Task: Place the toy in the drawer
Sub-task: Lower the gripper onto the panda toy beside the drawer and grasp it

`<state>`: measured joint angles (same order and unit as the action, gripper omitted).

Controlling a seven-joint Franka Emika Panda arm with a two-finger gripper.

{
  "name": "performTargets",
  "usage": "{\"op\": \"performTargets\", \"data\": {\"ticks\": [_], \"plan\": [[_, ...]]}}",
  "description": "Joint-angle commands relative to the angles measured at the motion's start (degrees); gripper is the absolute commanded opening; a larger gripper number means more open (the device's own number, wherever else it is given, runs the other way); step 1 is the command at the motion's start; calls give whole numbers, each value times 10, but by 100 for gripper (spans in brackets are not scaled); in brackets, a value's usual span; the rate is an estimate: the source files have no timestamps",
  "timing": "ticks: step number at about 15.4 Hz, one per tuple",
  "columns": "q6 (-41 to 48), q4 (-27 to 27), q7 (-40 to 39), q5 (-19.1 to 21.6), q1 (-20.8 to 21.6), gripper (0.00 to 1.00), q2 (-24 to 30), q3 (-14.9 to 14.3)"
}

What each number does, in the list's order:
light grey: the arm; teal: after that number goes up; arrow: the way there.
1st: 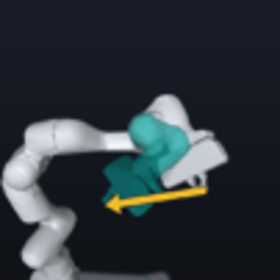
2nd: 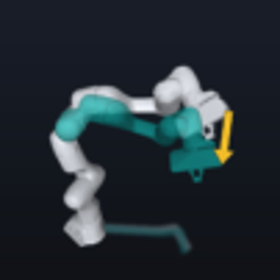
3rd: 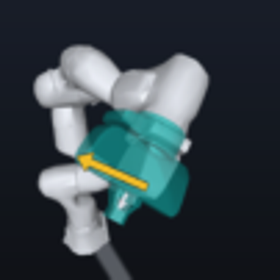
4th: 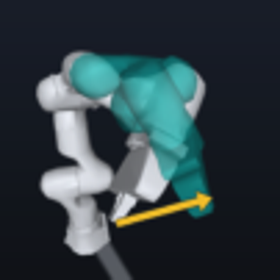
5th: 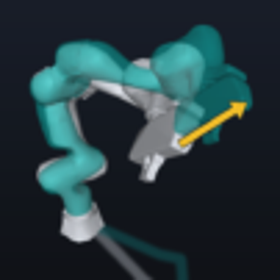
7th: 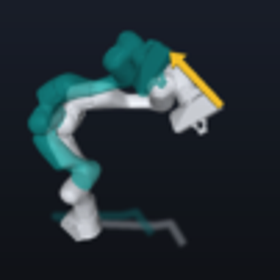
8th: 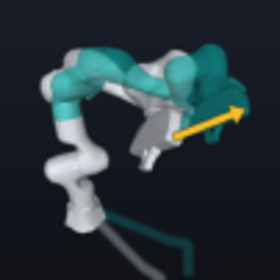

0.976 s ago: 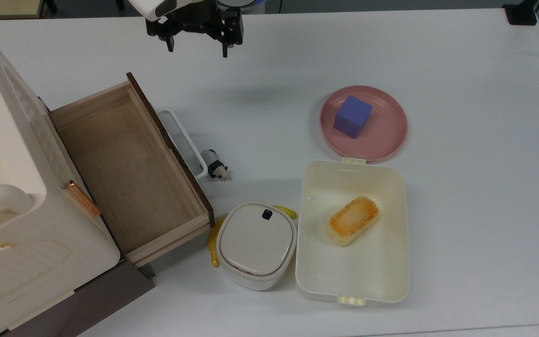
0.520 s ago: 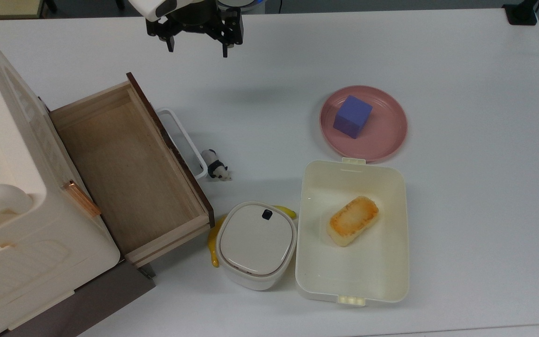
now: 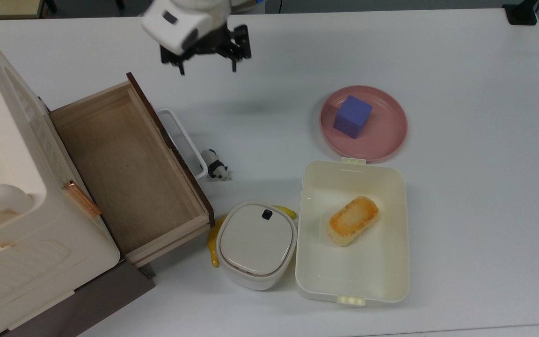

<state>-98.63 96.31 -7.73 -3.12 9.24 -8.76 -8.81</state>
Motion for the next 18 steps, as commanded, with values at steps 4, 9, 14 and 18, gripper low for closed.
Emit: {"op": "performTargets", "data": {"ticks": [4,9,14,18], "plan": [[-138,60,-15,-12,49,92,-54,-5],[-228,59,-16,-50,43,81,-89,-5],[-277,58,-15,-94,41,80,-122,-5],[-313,59,-16,-143,40,80,-147,-5]]}}
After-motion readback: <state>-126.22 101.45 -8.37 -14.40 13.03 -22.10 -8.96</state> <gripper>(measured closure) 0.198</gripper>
